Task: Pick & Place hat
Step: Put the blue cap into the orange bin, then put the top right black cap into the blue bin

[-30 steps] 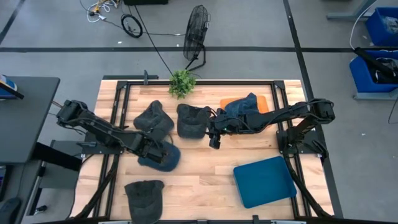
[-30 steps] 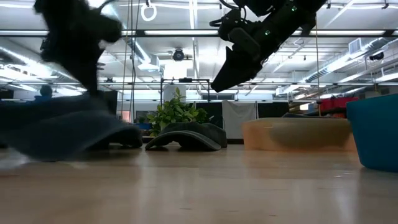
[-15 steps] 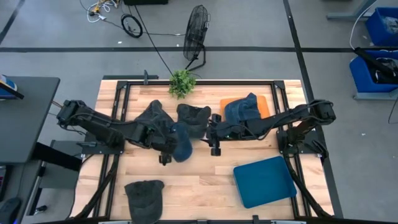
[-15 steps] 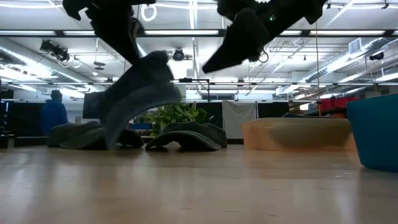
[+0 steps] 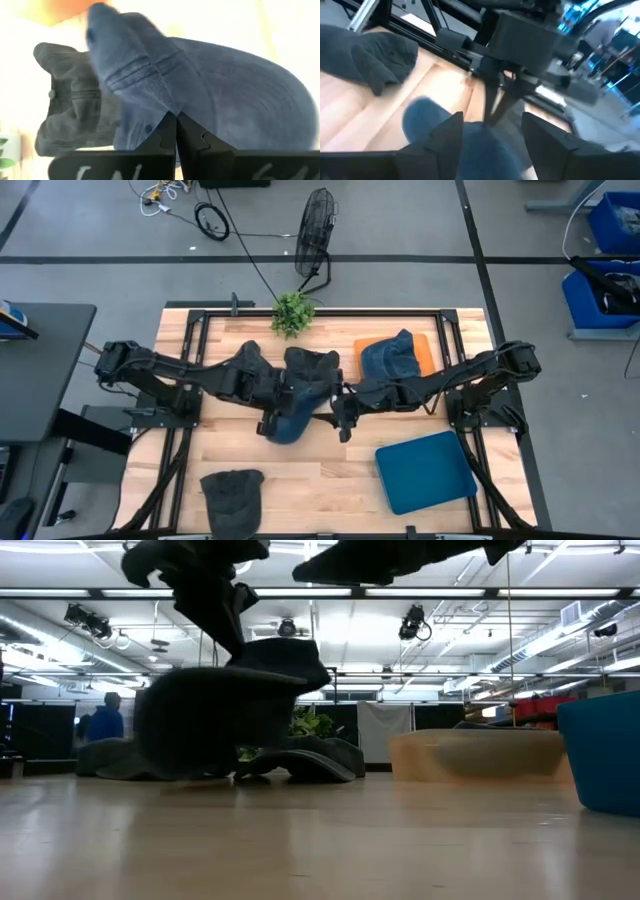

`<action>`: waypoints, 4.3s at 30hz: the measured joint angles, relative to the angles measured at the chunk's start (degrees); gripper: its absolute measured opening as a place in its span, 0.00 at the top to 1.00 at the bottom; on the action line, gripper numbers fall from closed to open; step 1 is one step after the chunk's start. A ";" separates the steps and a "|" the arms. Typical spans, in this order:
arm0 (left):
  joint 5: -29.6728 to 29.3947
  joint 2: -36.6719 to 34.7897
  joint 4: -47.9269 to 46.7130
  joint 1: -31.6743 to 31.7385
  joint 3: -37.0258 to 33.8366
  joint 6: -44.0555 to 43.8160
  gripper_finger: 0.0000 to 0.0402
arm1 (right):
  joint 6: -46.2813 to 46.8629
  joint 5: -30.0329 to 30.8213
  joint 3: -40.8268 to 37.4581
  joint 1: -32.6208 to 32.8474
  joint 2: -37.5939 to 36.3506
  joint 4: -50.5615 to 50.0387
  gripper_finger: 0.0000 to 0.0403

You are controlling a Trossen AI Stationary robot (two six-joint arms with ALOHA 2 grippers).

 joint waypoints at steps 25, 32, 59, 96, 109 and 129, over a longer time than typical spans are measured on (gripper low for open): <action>5.14 0.82 9.09 0.87 0.02 10.65 1.00 | -9.69 -9.11 -0.02 -4.05 0.98 -3.49 0.43; 5.22 0.82 12.82 0.87 0.02 13.22 1.00 | -4.95 -9.47 -0.02 -5.15 0.98 -9.74 0.43; 5.20 0.82 12.55 1.61 0.02 3.42 0.77 | 8.84 -8.94 0.00 -4.62 0.98 -14.44 0.98; -1.40 0.73 5.64 1.61 0.02 -8.35 0.69 | 73.57 39.29 -13.47 1.39 -14.12 -72.29 0.98; -1.40 0.73 5.64 1.61 0.02 -8.35 0.69 | 78.61 36.53 -7.72 1.30 -14.15 -82.64 0.98; -2.55 -7.32 -4.06 2.28 1.19 -17.29 0.69 | 66.50 26.05 3.82 1.36 -14.16 -82.55 0.50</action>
